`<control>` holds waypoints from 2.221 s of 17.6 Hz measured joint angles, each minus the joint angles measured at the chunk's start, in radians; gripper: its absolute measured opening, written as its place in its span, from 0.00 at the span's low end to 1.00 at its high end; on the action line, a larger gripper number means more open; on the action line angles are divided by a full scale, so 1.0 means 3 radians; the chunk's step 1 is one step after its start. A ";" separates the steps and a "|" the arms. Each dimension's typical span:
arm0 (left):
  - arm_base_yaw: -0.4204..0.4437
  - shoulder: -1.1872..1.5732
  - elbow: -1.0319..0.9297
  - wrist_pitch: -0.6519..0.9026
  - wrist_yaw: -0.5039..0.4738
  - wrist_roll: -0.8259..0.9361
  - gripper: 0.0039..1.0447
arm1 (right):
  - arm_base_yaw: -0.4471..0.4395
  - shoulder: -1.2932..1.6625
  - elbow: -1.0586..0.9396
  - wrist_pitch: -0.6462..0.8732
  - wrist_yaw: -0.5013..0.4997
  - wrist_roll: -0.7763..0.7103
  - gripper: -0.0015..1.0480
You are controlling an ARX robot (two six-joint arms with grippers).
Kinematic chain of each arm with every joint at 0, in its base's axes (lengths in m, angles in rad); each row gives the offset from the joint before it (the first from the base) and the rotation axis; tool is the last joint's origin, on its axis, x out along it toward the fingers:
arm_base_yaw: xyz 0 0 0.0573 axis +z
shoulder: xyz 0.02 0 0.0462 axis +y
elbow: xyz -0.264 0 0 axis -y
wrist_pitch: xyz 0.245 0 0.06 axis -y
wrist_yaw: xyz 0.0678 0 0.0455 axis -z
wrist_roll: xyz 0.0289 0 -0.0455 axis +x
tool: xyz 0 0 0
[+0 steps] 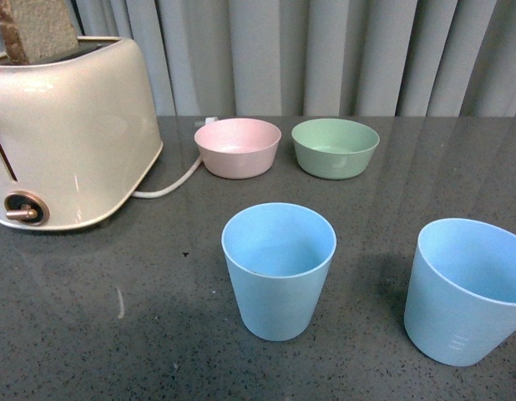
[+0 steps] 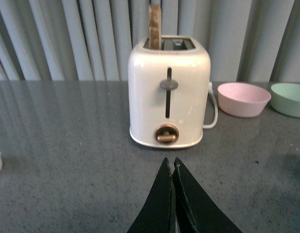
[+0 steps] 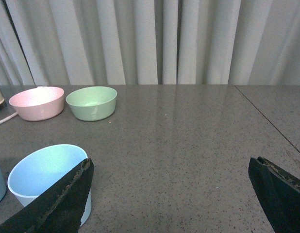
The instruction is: Stack blue cups with both arms
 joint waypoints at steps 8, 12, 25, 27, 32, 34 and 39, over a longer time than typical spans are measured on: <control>0.0006 0.0013 0.0000 0.0046 0.0004 -0.0008 0.11 | 0.0000 0.0001 0.0000 0.0006 -0.0004 -0.0001 0.94; 0.0006 0.0013 0.0000 0.0046 0.0004 -0.0008 0.56 | -0.0056 0.0043 0.0046 -0.0173 -0.0170 0.0066 0.94; 0.0006 0.0013 0.0000 0.0046 0.0004 -0.0006 0.94 | 0.0390 0.3262 0.2031 -0.0252 -0.0870 0.0183 0.94; 0.0006 0.0013 0.0000 0.0046 0.0004 -0.0006 0.94 | 0.0552 0.4180 0.2153 -0.0220 -0.0474 0.0111 0.94; 0.0006 0.0013 0.0000 0.0046 0.0004 -0.0006 0.94 | 0.0615 0.4421 0.2136 -0.0177 -0.0360 0.0089 0.79; 0.0006 0.0013 0.0000 0.0046 0.0004 -0.0006 0.94 | 0.0614 0.4435 0.2122 -0.0178 -0.0328 0.0089 0.60; 0.0006 0.0013 0.0000 0.0046 0.0004 -0.0008 0.94 | 0.0601 0.4401 0.2148 -0.0329 -0.0287 0.0089 0.18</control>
